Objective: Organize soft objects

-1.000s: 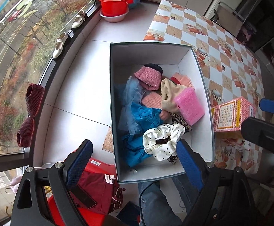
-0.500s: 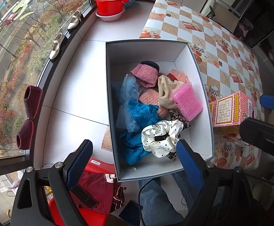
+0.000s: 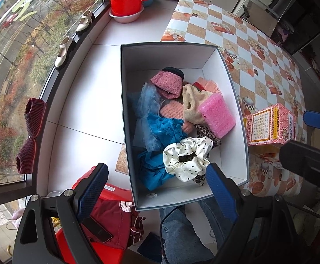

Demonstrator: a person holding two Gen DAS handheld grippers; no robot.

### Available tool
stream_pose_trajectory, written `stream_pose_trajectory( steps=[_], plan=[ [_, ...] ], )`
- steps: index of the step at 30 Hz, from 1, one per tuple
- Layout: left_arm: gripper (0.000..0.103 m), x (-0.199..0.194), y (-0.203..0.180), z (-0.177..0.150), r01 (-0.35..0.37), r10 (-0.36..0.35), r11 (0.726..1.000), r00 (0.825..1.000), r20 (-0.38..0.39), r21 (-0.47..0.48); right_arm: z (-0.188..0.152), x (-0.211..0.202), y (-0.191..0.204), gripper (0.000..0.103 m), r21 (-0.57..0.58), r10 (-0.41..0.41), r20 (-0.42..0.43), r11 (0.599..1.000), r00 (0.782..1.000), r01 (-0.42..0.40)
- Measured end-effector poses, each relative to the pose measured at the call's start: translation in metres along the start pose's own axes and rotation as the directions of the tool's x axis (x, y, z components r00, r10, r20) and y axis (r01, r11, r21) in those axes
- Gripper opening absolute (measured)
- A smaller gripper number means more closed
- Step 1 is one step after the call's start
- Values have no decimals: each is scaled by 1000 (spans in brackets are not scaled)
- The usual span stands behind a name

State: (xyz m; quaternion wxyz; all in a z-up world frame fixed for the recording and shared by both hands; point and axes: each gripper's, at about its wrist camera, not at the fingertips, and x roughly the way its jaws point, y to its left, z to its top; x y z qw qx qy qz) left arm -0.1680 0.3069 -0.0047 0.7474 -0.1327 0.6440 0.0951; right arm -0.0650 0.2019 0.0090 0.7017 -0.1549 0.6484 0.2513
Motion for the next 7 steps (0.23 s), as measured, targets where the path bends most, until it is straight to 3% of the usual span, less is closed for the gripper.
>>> stream_pose_trajectory(
  steps=[7],
  plan=[
    [92, 2, 2, -2, 23, -23, 1000, 1000, 10, -4, -1, 5, 4, 103, -3, -7, -7, 1000, 1000, 7]
  ],
)
